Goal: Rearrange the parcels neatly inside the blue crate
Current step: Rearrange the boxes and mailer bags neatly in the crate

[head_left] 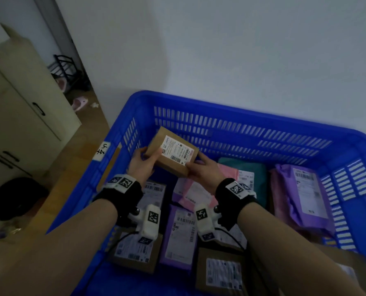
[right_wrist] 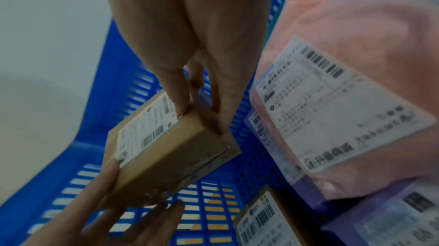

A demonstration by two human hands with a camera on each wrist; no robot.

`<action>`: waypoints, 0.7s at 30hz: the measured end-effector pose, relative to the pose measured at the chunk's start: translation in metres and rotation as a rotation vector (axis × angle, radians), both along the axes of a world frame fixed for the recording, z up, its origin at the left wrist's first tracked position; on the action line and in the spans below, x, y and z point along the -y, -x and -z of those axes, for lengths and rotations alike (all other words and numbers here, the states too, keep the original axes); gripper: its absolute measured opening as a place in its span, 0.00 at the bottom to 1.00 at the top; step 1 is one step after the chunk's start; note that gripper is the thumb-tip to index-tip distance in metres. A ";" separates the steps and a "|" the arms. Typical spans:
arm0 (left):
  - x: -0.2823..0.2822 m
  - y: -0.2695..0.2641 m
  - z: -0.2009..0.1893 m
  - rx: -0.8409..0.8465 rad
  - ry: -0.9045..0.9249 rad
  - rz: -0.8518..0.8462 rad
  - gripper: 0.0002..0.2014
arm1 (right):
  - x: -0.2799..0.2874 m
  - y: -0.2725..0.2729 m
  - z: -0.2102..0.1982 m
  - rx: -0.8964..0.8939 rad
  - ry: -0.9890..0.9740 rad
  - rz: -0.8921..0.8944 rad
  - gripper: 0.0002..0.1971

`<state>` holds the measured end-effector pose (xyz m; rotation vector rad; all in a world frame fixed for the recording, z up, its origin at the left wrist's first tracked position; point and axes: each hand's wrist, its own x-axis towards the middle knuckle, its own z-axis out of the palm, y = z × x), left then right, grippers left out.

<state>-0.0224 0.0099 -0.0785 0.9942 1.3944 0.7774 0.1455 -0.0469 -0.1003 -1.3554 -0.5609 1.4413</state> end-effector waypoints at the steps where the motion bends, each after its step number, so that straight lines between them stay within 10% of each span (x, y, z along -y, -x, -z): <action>1: -0.003 0.000 0.005 -0.112 -0.046 0.032 0.29 | -0.006 0.003 0.008 0.016 0.008 0.009 0.25; 21: -0.037 -0.007 0.088 -0.845 -0.133 0.282 0.29 | -0.062 0.021 0.085 0.614 0.373 -0.104 0.18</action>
